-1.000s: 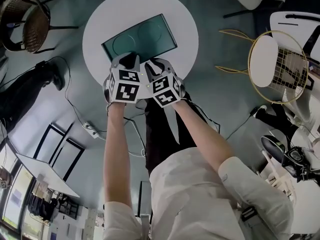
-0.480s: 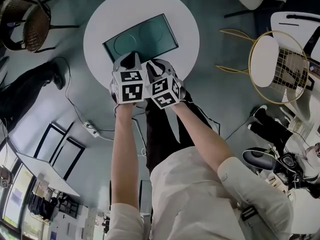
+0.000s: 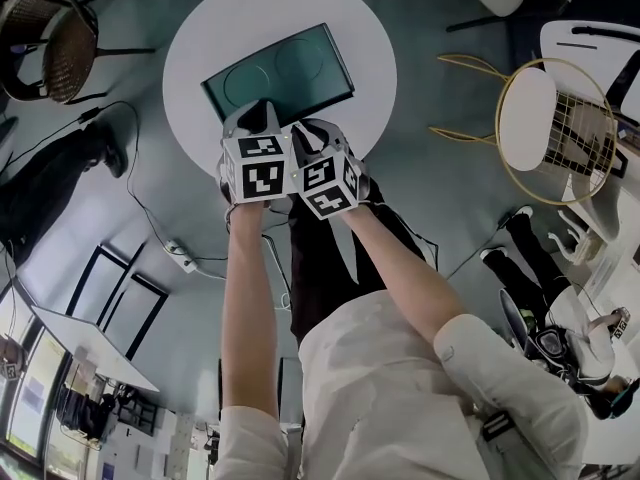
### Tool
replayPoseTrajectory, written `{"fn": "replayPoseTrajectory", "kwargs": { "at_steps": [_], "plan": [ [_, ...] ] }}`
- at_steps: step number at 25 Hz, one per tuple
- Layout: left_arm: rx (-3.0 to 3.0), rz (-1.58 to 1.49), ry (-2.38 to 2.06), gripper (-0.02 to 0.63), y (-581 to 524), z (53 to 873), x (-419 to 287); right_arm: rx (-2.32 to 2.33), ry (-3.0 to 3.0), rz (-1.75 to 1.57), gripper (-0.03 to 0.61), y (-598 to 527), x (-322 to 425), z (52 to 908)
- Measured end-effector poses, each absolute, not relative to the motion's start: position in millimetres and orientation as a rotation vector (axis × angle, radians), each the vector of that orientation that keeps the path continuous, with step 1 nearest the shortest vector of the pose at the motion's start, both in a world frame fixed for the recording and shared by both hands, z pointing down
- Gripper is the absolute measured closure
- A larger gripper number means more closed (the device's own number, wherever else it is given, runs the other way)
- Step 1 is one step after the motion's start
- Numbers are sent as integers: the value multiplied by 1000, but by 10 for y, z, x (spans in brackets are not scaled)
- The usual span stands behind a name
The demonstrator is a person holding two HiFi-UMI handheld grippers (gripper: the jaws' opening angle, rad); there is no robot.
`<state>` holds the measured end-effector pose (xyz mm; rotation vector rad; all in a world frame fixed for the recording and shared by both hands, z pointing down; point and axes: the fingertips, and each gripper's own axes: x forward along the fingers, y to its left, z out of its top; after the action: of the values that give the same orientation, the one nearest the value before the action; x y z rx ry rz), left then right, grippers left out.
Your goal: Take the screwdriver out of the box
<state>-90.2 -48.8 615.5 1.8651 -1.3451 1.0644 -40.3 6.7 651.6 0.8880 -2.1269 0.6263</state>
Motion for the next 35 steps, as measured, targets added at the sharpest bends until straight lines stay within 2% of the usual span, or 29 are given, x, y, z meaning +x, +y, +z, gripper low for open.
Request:
{"fn": "replayPoseTrajectory", "kwargs": {
  "at_steps": [35],
  "plan": [
    [1845,993,-1319,598,-491,6158,-888,839,-2096,659,520,540,-198,6546]
  ]
}}
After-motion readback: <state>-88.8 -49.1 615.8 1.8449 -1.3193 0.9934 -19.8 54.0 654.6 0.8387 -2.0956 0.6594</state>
